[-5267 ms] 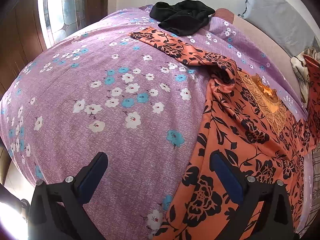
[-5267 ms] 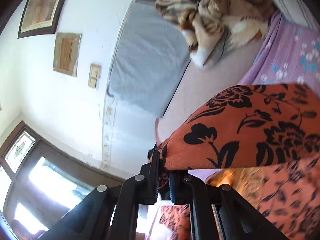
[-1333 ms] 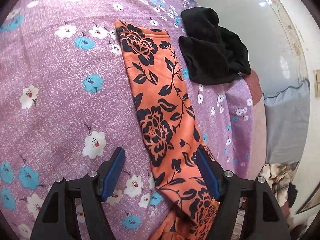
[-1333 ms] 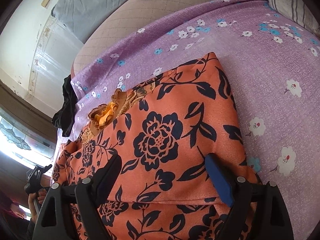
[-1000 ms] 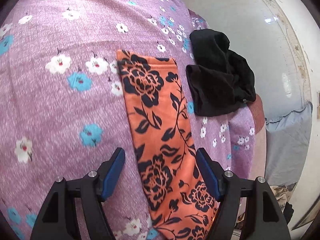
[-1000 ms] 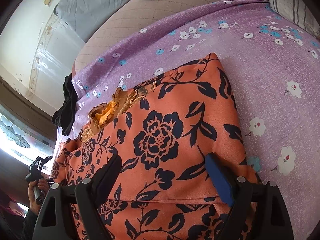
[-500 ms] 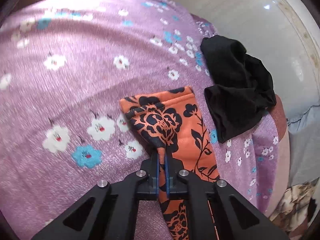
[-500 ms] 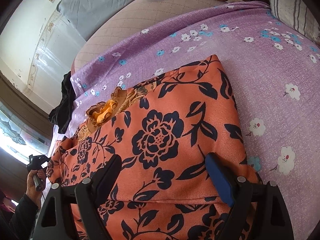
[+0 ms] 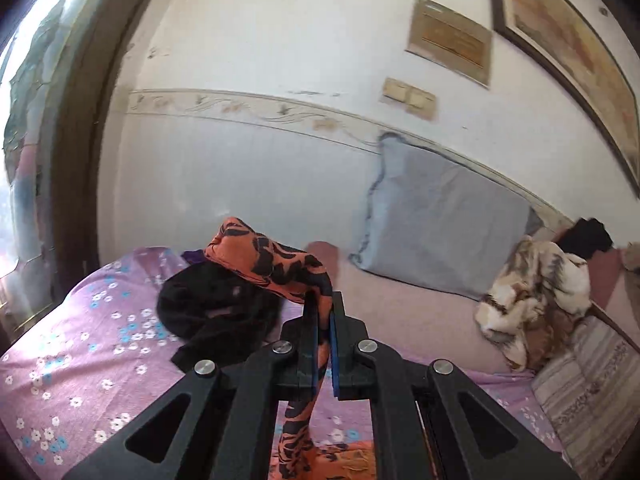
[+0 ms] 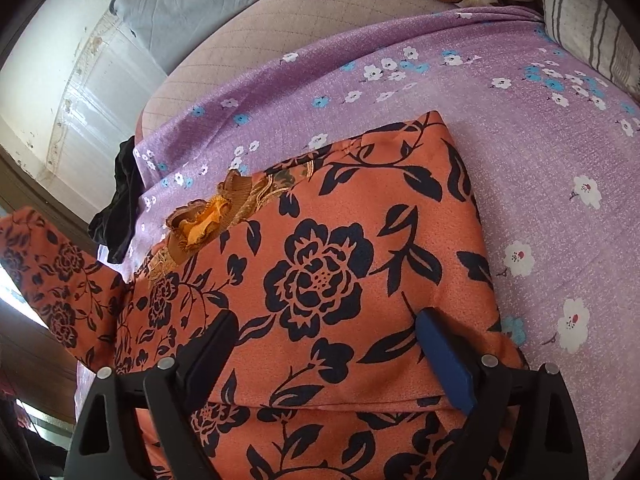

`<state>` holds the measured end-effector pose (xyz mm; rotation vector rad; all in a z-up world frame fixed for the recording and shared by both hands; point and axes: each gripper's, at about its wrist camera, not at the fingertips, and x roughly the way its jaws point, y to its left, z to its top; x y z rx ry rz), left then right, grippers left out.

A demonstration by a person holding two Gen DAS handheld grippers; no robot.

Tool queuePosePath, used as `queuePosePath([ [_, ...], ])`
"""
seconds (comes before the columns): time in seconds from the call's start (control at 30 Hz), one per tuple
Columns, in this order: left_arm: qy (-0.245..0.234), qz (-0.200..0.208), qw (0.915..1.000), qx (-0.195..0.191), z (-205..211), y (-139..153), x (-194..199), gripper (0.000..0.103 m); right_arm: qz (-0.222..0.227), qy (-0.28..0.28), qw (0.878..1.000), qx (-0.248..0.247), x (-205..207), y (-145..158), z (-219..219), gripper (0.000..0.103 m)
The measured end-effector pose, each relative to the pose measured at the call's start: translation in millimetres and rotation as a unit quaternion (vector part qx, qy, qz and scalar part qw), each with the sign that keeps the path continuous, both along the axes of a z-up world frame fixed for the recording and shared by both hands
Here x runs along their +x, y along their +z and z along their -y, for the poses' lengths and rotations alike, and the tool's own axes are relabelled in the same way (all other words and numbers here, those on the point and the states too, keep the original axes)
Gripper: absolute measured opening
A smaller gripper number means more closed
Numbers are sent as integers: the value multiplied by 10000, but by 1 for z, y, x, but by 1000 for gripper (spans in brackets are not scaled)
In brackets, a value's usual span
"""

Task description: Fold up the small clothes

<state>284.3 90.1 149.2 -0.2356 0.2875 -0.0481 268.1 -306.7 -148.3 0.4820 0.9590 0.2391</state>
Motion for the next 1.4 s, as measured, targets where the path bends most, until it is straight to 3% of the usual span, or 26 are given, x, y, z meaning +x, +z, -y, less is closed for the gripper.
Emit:
queuePosePath([
  [0.1,-604,-28,9975,366,79,-8,-8,4,87,-186,9993,312,-8,9,10,92],
  [0.17,-978,-180,9940,467,132,-29,-8,4,219,-363,9979,491,-18,17,20,92],
  [0.27,-1327,-473,9873,737,210,-75,-3,5,258,-487,9963,655,-33,23,36,92],
  [0.33,-1594,-794,9786,1035,259,-118,0,6,243,-563,9952,761,-43,25,50,92],
  [0.37,-1758,-1045,9706,1271,281,-145,2,7,210,-597,9945,829,-48,25,56,92],
  [0.4,-1971,-1424,9572,1567,304,-174,9,18,159,-617,9940,895,-52,23,62,92],
  [0.47,-2298,-2321,9226,2052,335,-231,18,36,50,-641,9937,921,-58,20,72,92],
  [0.5,-2421,-2743,9050,2170,339,-252,20,37,5,-645,9939,891,-61,19,75,92],
  [0.53,-2462,-2924,8996,2113,335,-262,17,37,-35,-638,9941,880,-62,19,78,92],
  [0.57,-2470,-2932,9022,1976,326,-263,11,38,-67,-621,9940,899,-64,19,80,92],
  [0.6,-2432,-2902,9068,1852,316,-258,5,46,-65,-586,9940,924,-64,20,81,92],
  [0.7,-2308,-2620,9280,1301,278,-231,-11,68,25,-487,9953,841,-60,23,75,92],
  [0.77,-2046,-2372,9424,1171,248,-215,-20,73,48,-338,9964,777,-50,26,64,92],
  [0.87,-1405,-2271,9560,1213,200,-207,-17,74,-163,-258,9968,737,-36,22,49,92],
  [0.97,-978,-2553,9580,867,154,-216,-3,74,-366,-323,9917,1186,-29,13,44,92],
  [1.17,-377,-2729,9597,559,88,-239,0,74,-503,-625,9935,808,2,14,41,91],
  [1.23,-212,-2984,9533,422,77,-258,5,74,-669,-535,9948,544,18,10,36,79],
  [1.27,-141,-3154,9481,376,72,-267,8,74,-812,-309,9957,314,26,6,28,50],
  [1.3,-76,-3279,9440,355,68,-276,9,74,-936,-107,9954,-149,32,5,17,30],
  [1.37,17,-3259,9444,428,64,-282,7,74,-940,289,9915,-855,36,12,3,9],
  [1.4,-4,-3219,9459,418,63,-283,6,74,-835,416,9896,-1097,36,21,-2,9],
])
